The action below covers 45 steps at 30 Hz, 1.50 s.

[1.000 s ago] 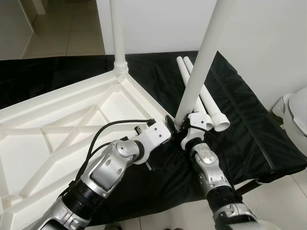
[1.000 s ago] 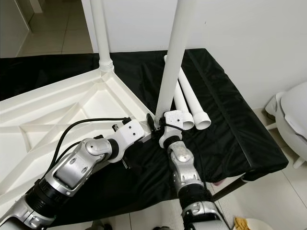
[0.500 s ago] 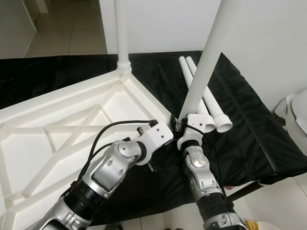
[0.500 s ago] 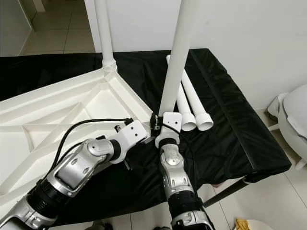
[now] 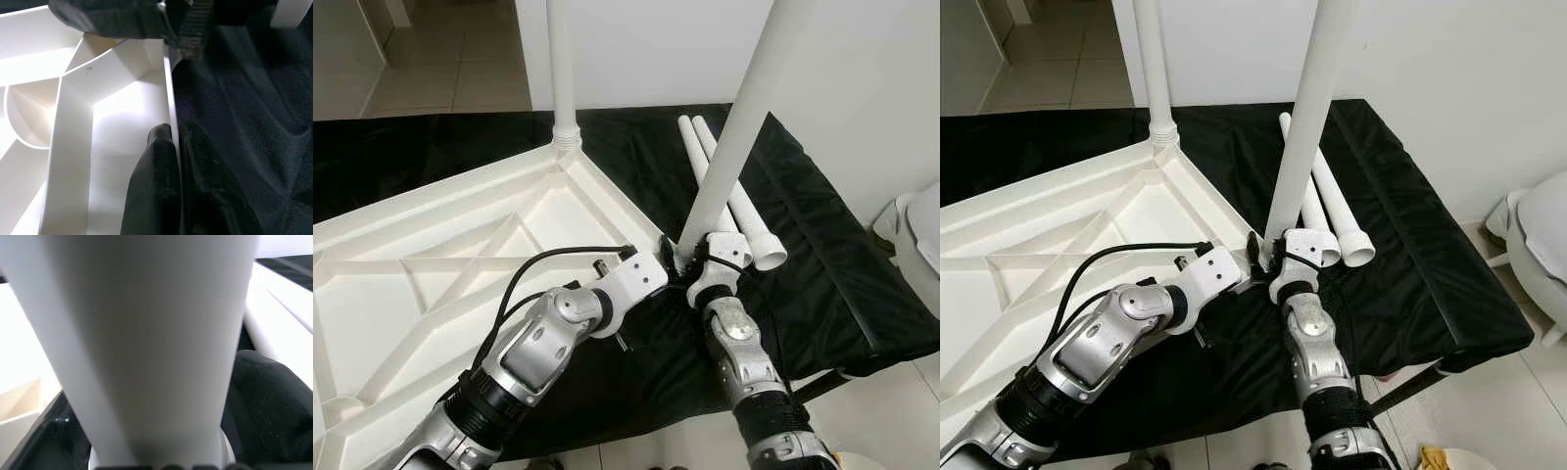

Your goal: Building children table

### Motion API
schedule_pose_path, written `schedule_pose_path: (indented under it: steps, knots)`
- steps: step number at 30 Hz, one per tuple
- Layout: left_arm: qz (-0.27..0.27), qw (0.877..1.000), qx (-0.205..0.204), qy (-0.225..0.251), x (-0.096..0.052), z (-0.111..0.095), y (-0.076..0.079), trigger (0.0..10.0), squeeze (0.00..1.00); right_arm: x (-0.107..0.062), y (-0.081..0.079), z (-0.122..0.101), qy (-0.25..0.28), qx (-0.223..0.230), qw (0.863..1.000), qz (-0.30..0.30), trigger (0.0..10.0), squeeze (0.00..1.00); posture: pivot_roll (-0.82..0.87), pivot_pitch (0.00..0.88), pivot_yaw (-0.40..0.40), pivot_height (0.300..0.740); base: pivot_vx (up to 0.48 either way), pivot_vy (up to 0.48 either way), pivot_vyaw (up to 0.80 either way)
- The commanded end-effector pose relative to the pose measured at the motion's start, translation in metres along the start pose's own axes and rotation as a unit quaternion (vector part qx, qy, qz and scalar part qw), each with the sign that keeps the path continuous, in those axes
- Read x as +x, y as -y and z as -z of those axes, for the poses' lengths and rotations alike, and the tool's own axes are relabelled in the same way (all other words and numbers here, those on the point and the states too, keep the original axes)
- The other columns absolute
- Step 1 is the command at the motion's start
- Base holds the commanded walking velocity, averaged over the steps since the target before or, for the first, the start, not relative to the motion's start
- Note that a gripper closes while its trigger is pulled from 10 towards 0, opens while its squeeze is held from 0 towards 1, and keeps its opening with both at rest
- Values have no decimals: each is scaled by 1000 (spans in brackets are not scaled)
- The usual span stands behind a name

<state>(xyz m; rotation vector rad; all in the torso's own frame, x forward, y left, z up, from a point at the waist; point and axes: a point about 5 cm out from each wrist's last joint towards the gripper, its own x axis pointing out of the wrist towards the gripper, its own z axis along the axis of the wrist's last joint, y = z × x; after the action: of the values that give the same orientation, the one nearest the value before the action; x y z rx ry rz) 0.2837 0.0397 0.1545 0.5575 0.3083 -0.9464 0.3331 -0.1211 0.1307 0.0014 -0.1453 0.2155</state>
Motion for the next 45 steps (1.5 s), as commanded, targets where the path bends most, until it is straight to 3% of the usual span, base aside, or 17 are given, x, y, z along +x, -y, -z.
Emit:
schedule_pose_path:
  steps: [1, 3, 5, 13, 17, 21, 27, 28, 36, 45]
  knots:
    - [25, 999, 30, 33, -3, -13, 7, 10000, 0, 0, 21, 0, -8, -3, 1000, -18, 10000, 0, -4, 65, -22, 740, 0, 0, 0]
    - [25, 999, 31, 33, -3, -13, 6, 10000, 0, 1, 21, -1, -6, -5, 999, -32, 10000, 0, -4, 65, -22, 740, 0, 0, 0]
    - [25, 999, 32, 33, -3, -13, 6, 10000, 0, 1, 22, -1, -10, -30, 994, -106, 10000, 0, -8, 60, -19, 740, 0, 0, 0]
    - [26, 998, 35, 36, -3, -15, 6, 10000, 0, -3, 31, 6, -36, -57, 975, -213, 10000, 0, -6, 59, -15, 740, 0, 0, 0]
    - [26, 998, 35, 35, -3, -15, 6, 10000, 0, -4, 33, 8, -43, -66, 971, -227, 10000, 0, -6, 59, -15, 740, 0, 0, 0]
    - [27, 998, 36, 34, -3, -15, 5, 10000, 0, -3, 42, 14, -68, -59, 958, -273, 10000, 0, 0, 59, -4, 740, 0, 0, 0]
    - [26, 998, 37, 33, -4, -15, 4, 10000, 0, -2, 51, 15, -83, -63, 955, -279, 10000, 0, 2, 60, -2, 740, 0, 0, 0]
    - [26, 998, 37, 33, -4, -15, 4, 10000, 0, -2, 53, 15, -82, -63, 955, -279, 0, 0, 5, 65, -3, 740, 0, 0, 0]
    - [25, 999, 34, 32, -5, -14, 4, 10000, 0, -3, 56, 16, -75, -58, 955, -282, 0, 0, 3, 70, -3, 740, 0, 0, 0]
    - [25, 999, 32, 33, -5, -14, 4, 10000, 0, -4, 65, 17, -70, -51, 969, -231, 0, 0, -6, 85, 1, 740, 0, 0, 0]
